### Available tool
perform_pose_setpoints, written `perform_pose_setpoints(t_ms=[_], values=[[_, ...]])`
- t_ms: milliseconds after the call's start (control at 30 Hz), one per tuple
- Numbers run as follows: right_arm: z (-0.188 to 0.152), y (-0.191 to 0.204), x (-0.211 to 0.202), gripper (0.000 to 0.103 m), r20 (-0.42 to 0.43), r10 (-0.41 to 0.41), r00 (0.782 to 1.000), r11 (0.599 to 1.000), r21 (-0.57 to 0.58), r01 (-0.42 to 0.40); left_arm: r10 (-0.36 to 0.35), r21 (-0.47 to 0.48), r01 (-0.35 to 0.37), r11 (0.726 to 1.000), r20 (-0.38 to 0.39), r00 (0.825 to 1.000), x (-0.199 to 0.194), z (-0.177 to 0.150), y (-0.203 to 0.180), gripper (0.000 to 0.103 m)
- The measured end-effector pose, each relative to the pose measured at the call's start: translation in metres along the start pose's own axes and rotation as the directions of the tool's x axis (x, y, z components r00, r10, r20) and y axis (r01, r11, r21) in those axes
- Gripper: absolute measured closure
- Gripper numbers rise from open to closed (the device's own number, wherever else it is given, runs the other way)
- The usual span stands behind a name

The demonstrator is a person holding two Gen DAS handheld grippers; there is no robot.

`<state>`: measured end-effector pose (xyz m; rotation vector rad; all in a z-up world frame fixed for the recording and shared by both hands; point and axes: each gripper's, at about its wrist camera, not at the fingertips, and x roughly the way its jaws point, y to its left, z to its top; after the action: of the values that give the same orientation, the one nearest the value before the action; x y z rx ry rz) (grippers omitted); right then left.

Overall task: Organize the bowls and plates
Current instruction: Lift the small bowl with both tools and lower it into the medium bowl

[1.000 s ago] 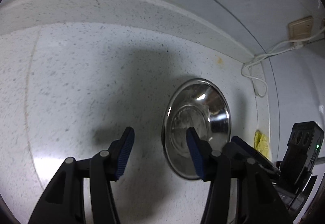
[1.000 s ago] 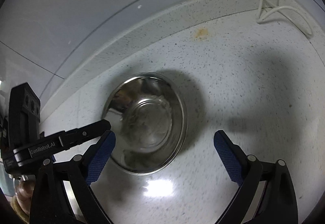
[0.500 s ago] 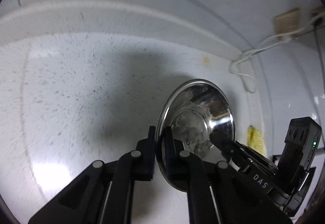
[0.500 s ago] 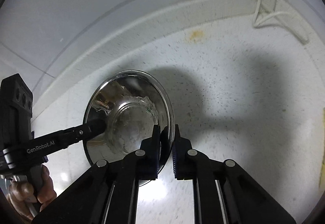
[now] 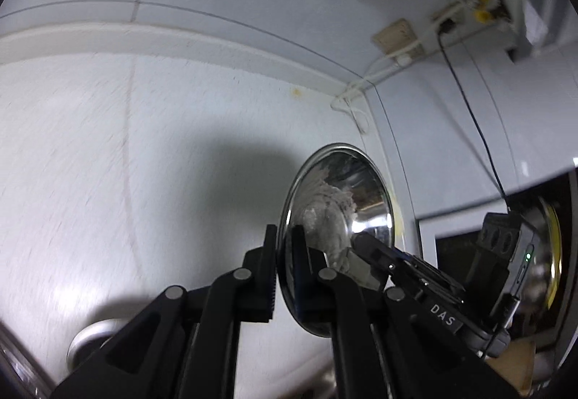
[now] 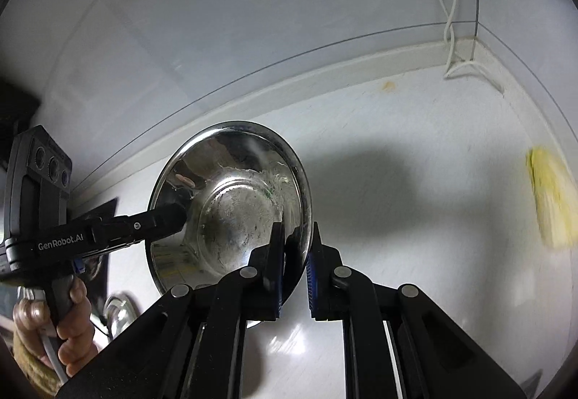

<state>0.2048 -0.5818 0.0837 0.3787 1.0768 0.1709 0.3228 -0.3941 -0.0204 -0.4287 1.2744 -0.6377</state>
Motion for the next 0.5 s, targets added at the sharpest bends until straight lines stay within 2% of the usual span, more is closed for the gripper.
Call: perform_pose_setpoints(t_ms=[133,300,400,500], values=[[-0.055,0.028,-0.008,0.092,-0.028,0.026,0.999,1.0,-0.015,-0.027,0.0,0.013,0.001,1.0,-0.006,1.0,-0.038,-0.048,0.02,0.097],[-0.102,0.058,0.001,0.092,-0.082,0.059,0.995,0.997,-0.034,-0.062,0.005,-0.011,-0.005,1.0,-0.018,1.0,-0.077,-0.101,0.056,0.097],[-0.12,0.067,0.014,0.092,-0.121,0.085,0.989,0.995,-0.032,-0.089,0.042,-0.028,-0.042,0.999,-0.019,0.999,-0.086,-0.13,0.081,0.097],[-0.135,0.072,0.036,0.092,-0.174,0.095,0.98,0.994,-0.029,-0.102,0.051,-0.083,-0.054,0.995,-0.041,0.998,-0.085,-0.151,0.11,0.097]])
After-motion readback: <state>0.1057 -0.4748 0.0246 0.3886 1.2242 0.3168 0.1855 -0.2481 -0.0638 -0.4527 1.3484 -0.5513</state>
